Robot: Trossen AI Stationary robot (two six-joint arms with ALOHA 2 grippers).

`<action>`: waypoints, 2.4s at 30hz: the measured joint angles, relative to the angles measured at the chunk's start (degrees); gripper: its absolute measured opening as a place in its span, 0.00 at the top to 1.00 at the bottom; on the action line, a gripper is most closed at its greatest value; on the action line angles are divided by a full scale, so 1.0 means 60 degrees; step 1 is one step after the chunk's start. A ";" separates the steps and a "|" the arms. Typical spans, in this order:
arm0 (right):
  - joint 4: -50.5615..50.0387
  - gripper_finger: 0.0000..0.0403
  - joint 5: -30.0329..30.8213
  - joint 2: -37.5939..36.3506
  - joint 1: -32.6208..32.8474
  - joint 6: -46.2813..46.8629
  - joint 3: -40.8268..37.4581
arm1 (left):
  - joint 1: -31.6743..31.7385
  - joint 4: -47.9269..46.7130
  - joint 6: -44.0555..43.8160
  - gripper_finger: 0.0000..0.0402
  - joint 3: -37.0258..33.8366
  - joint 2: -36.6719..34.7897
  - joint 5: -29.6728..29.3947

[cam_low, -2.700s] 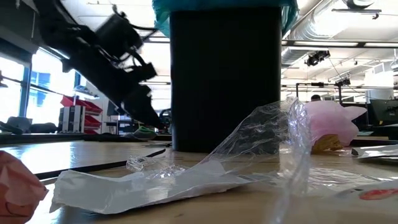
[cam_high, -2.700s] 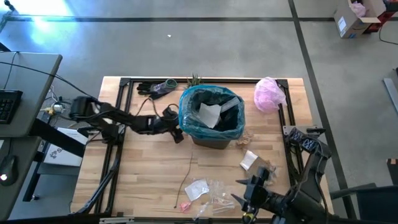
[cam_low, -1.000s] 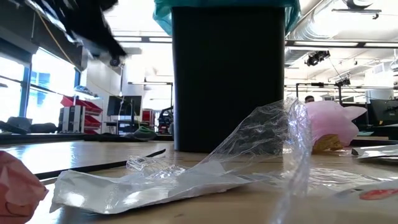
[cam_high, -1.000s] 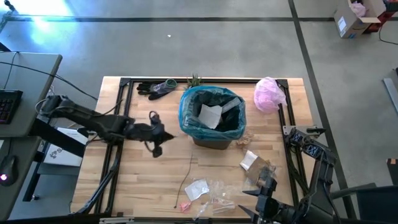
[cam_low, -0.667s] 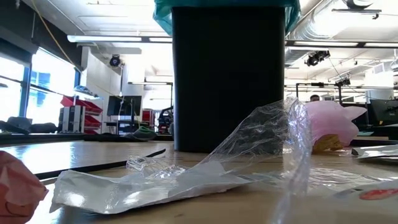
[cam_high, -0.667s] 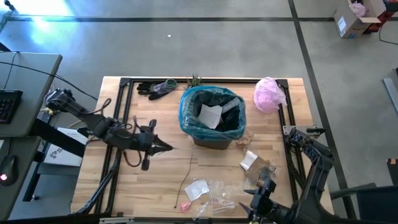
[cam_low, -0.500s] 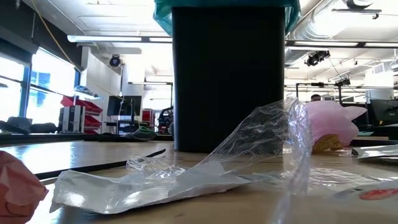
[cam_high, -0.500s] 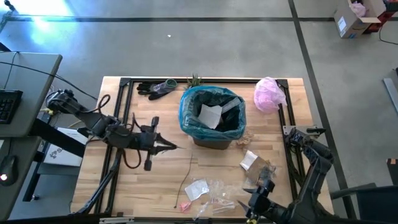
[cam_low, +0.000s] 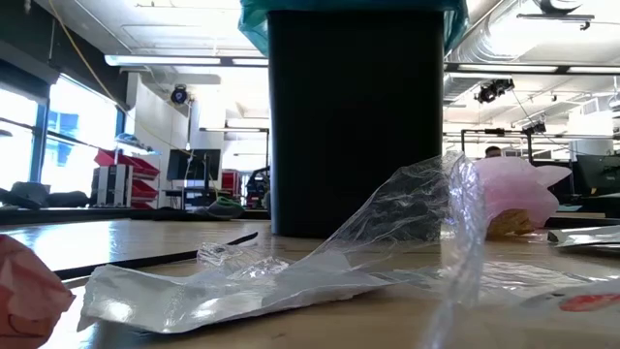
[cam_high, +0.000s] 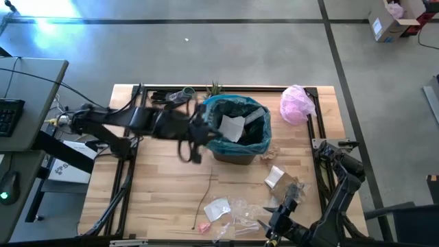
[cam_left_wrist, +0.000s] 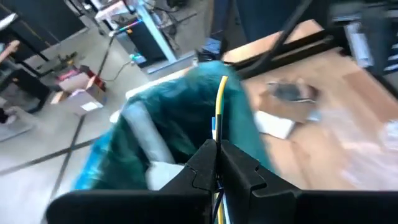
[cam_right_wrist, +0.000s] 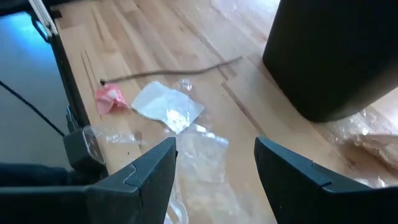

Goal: Place trash/remove bag and relplace
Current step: Put the cable wires into the trash bin, then put the black zip tie into the trash bin

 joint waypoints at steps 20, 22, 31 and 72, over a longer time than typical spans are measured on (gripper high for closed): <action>0.0169 0.49 0.0314 0.0000 -0.0178 -0.1075 0.0000 | 0.2356 -0.1209 -0.1151 0.63 0.1280 0.1192 0.2511; 0.0518 0.49 0.0262 0.0000 -0.0251 -0.1743 0.0000 | 0.2146 -0.1252 -0.1206 0.59 0.1280 0.0972 0.2395; 0.2724 0.51 -0.1114 0.0000 -0.1332 -0.5803 0.0004 | -0.0462 -0.3030 -0.2219 0.58 0.1266 -0.0103 0.0190; 0.3883 0.70 -0.2914 0.0004 -0.2580 -0.8822 -0.0124 | -0.5341 -0.1150 -1.5308 0.69 -0.2125 0.6281 -0.1158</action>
